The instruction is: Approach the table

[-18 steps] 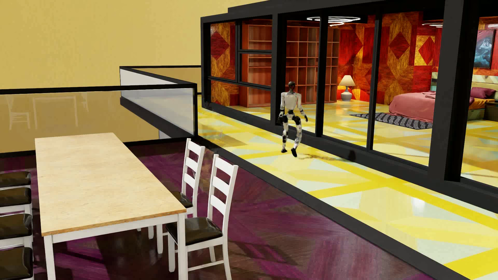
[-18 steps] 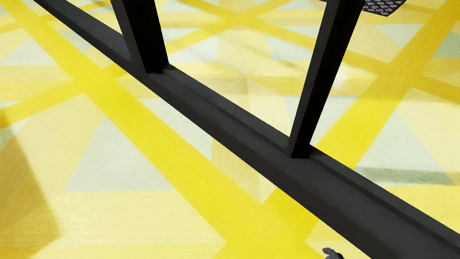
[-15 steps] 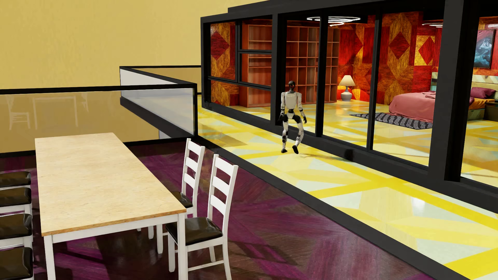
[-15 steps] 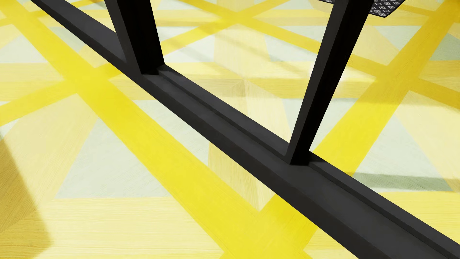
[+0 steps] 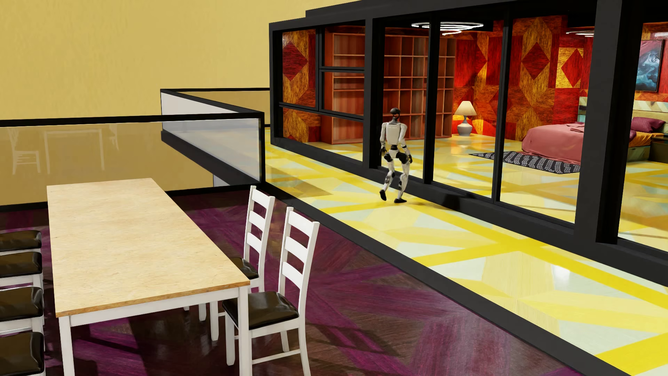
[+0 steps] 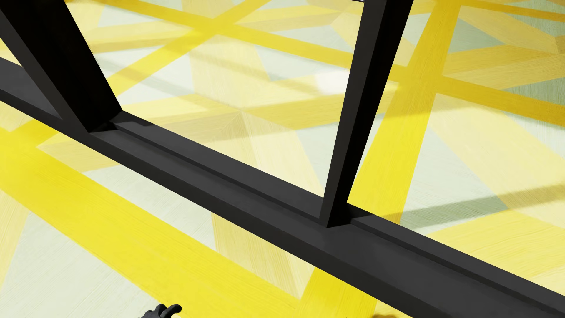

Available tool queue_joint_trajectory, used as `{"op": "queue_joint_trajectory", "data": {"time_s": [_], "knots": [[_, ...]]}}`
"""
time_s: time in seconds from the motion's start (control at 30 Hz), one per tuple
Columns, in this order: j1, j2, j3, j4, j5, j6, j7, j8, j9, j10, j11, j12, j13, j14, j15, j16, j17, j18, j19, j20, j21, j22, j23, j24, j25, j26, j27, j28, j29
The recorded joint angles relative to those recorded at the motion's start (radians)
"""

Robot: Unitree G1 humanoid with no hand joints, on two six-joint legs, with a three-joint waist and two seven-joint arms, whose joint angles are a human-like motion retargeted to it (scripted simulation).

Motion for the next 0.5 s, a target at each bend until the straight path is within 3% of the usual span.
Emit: {"op": "queue_joint_trajectory", "data": {"time_s": [0.07, 0.13, 0.2, 0.23, 0.27, 0.33, 0.37, 0.4, 0.43, 0.5], "knots": [[-0.072, 0.039, 0.019, -0.026, 0.052, 0.033, -0.042, 0.113, 0.003, 0.006, -0.054, 0.073, -0.028, -0.050, 0.013, -0.007, 0.007, 0.006, 0.022, -0.038, -0.014, 0.137, -0.104, 0.099, 0.093, -0.011, -0.047, -0.103, -0.055], [-0.070, 0.057, 0.042, -0.113, 0.082, 0.053, -0.162, 0.241, 0.001, -0.180, -0.084, 0.124, -0.043, -0.115, 0.017, -0.033, 0.006, -0.041, 0.051, -0.060, -0.005, 0.292, -0.181, 0.194, 0.143, -0.049, -0.079, -0.245, -0.078], [0.044, 0.041, 0.065, -0.252, 0.111, 0.057, -0.469, 0.390, -0.003, -0.509, -0.068, 0.178, -0.060, -0.117, 0.007, -0.050, -0.011, -0.072, 0.073, -0.047, 0.029, 0.372, -0.223, 0.268, 0.144, -0.116, -0.098, -0.389, -0.061], [0.120, 0.029, 0.069, -0.267, 0.131, 0.052, -0.589, 0.462, -0.003, -0.646, -0.056, 0.205, -0.071, -0.133, 0.003, -0.061, -0.018, -0.049, 0.077, -0.031, 0.042, 0.373, -0.228, 0.301, 0.137, -0.138, -0.094, -0.425, -0.051], [0.172, 0.001, 0.064, -0.228, 0.155, 0.044, -0.584, 0.526, 0.001, -0.738, -0.015, 0.227, -0.083, -0.177, -0.004, -0.074, -0.022, -0.030, 0.078, -0.016, 0.050, 0.357, -0.223, 0.329, 0.128, -0.146, -0.080, -0.421, -0.049], [0.220, -0.126, 0.044, -0.152, 0.201, 0.010, -0.432, 0.638, 0.020, -0.883, 0.170, 0.244, -0.095, -0.182, 0.035, -0.101, -0.030, -0.015, 0.095, -0.006, 0.042, 0.311, -0.214, 0.370, 0.107, -0.142, -0.026, -0.320, -0.067], [0.222, -0.214, 0.036, -0.135, 0.218, -0.013, -0.361, 0.650, 0.031, -0.902, 0.297, 0.235, -0.080, -0.181, 0.097, -0.092, -0.025, -0.018, 0.146, -0.010, 0.025, 0.301, -0.209, 0.383, 0.110, -0.130, -0.001, -0.254, -0.082], [0.224, -0.294, 0.029, -0.121, 0.214, -0.035, -0.297, 0.618, 0.040, -0.908, 0.399, 0.209, -0.053, -0.185, 0.154, -0.064, -0.022, -0.022, 0.219, -0.016, 0.005, 0.312, -0.197, 0.397, 0.125, -0.115, 0.018, -0.206, -0.093], [0.230, -0.357, 0.024, -0.109, 0.183, -0.053, -0.244, 0.556, 0.044, -0.912, 0.462, 0.167, -0.016, -0.189, 0.170, -0.021, -0.027, -0.024, 0.257, -0.030, -0.014, 0.338, -0.174, 0.424, 0.144, -0.100, 0.034, -0.190, -0.093], [0.258, -0.418, 0.012, -0.089, 0.090, -0.079, -0.165, 0.444, 0.040, -0.944, 0.467, 0.057, 0.063, -0.191, 0.132, 0.084, -0.066, -0.022, 0.223, -0.055, -0.056, 0.384, -0.094, 0.503, 0.159, -0.089, 0.070, -0.232, -0.071]]}}
